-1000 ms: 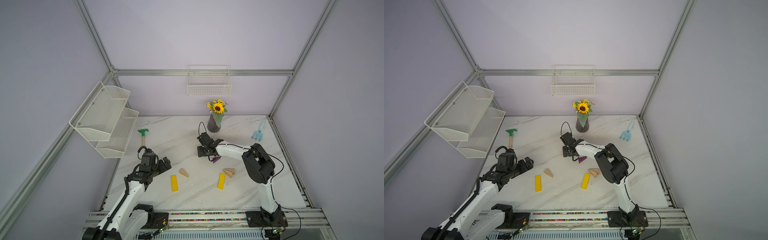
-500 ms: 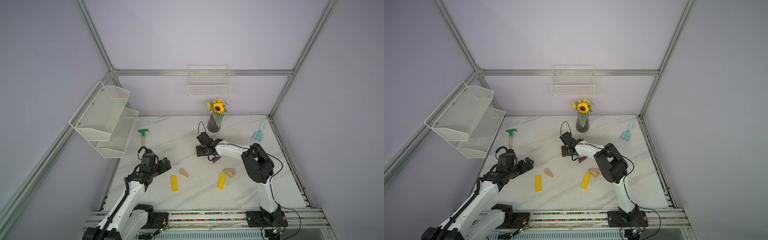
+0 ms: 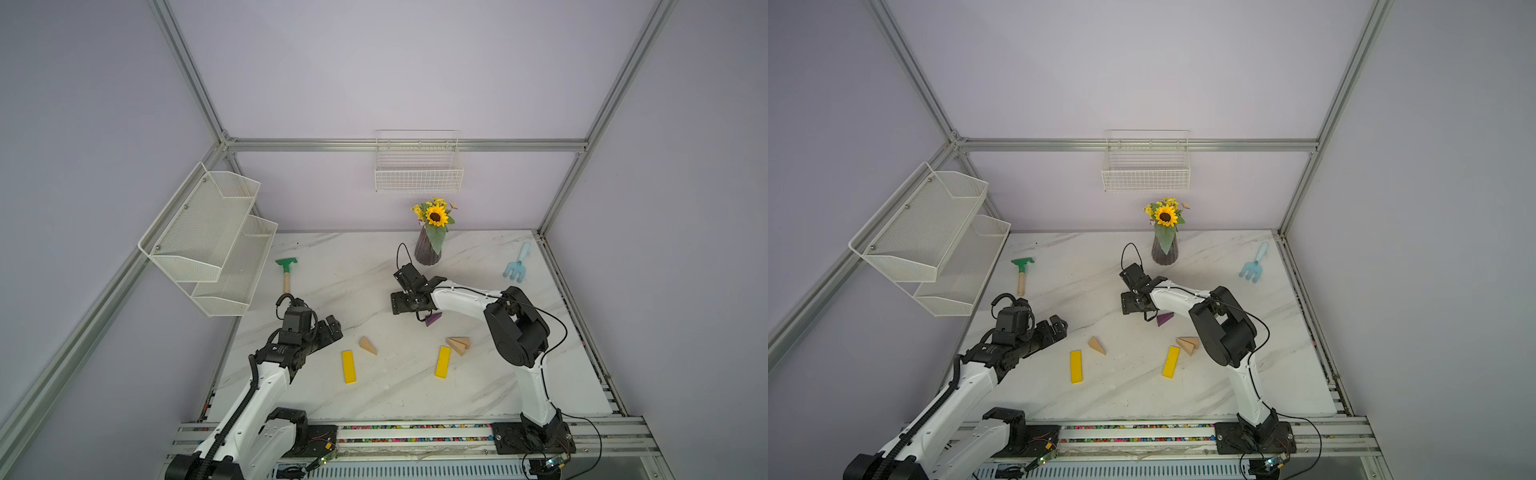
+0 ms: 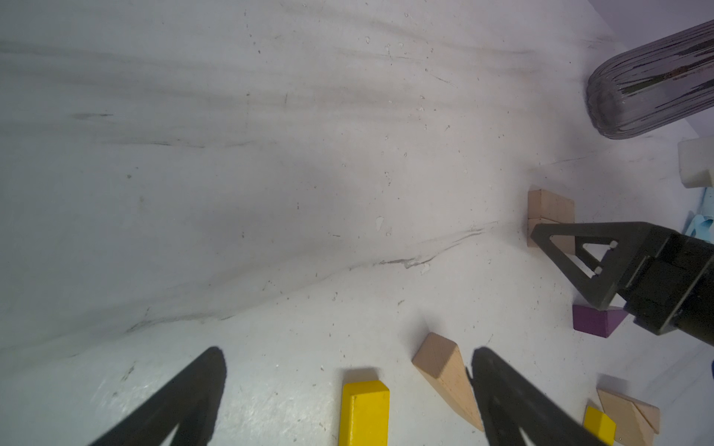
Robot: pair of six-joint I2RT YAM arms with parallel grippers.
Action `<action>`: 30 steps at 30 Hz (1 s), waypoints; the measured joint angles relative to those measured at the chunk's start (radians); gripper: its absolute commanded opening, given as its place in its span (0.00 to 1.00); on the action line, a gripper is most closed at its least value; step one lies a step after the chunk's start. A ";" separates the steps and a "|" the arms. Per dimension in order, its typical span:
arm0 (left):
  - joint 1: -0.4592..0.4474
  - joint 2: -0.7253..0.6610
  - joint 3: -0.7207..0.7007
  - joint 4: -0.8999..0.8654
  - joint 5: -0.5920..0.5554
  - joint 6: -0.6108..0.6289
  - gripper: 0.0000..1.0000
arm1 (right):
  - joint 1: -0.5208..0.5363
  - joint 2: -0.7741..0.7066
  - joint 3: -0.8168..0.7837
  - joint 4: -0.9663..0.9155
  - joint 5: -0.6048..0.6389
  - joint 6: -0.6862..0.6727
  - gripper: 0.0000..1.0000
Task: Assemble a small pinwheel with building blocks
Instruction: Assemble the building block at the center of the board, then adjust the building block at the center of the board.
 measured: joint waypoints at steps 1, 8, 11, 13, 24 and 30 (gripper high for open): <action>0.000 0.000 0.000 0.000 0.000 0.000 1.00 | -0.001 -0.003 0.007 -0.016 -0.002 -0.004 0.82; 0.000 0.024 0.000 0.001 0.001 0.000 1.00 | -0.044 0.000 0.128 -0.053 -0.016 -0.039 0.40; 0.000 0.025 0.000 0.001 0.003 0.000 1.00 | -0.069 0.026 0.194 -0.053 -0.023 -0.051 0.25; 0.000 0.025 0.000 0.001 0.004 0.000 1.00 | -0.083 0.051 0.224 -0.051 -0.026 -0.056 0.19; 0.000 0.025 0.000 0.001 0.008 0.000 1.00 | -0.116 0.209 0.314 -0.073 -0.065 -0.083 0.11; 0.000 0.025 0.000 0.002 0.011 0.000 1.00 | -0.116 0.202 0.296 -0.059 -0.082 -0.089 0.12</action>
